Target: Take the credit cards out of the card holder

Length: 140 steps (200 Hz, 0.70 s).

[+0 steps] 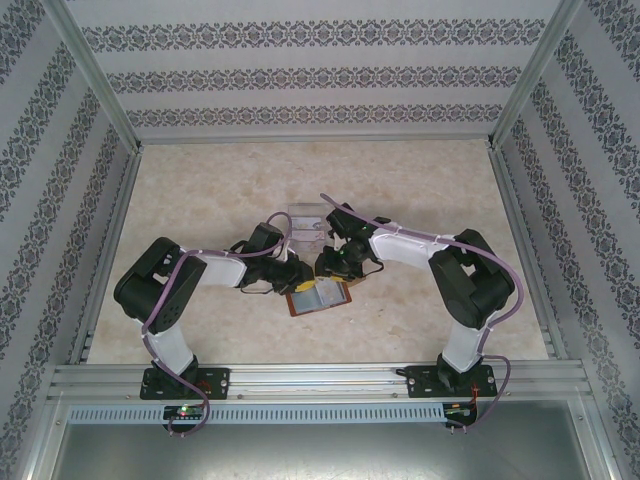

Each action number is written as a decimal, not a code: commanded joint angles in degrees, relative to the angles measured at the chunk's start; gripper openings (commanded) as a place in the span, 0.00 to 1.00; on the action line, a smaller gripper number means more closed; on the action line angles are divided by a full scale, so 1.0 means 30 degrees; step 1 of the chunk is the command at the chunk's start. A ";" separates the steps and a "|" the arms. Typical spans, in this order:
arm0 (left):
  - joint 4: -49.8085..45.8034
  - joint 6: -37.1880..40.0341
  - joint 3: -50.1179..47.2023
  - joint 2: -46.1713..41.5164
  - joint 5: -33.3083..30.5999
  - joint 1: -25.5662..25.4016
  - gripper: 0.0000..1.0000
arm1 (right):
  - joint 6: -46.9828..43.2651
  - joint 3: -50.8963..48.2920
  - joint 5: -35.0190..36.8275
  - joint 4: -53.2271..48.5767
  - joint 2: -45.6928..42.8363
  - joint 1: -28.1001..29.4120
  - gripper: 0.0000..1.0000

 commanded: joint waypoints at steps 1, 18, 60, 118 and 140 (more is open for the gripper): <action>0.1484 -0.0580 -0.0314 0.0237 0.0008 0.0097 0.15 | -0.0018 -0.0301 0.0135 -0.0480 0.0357 0.0016 0.42; 0.0805 -0.0448 -0.0319 -0.0154 -0.0320 0.0127 0.16 | -0.0032 -0.0318 0.0187 -0.0533 0.0347 0.0030 0.42; -0.0514 0.0049 -0.0117 -0.1374 -0.1016 0.0135 0.18 | 0.0171 -0.0460 0.0178 -0.0406 -0.0024 -0.0039 0.42; 0.1631 -0.1249 -0.0218 -0.0879 -0.0044 0.0110 0.18 | 0.0931 -0.1119 -0.0234 0.0458 -0.1503 -0.0417 0.42; 0.2147 -0.1580 -0.0113 -0.0585 0.0168 0.0051 0.18 | 0.0976 -0.1322 -0.0096 0.0536 -0.1702 -0.0648 0.42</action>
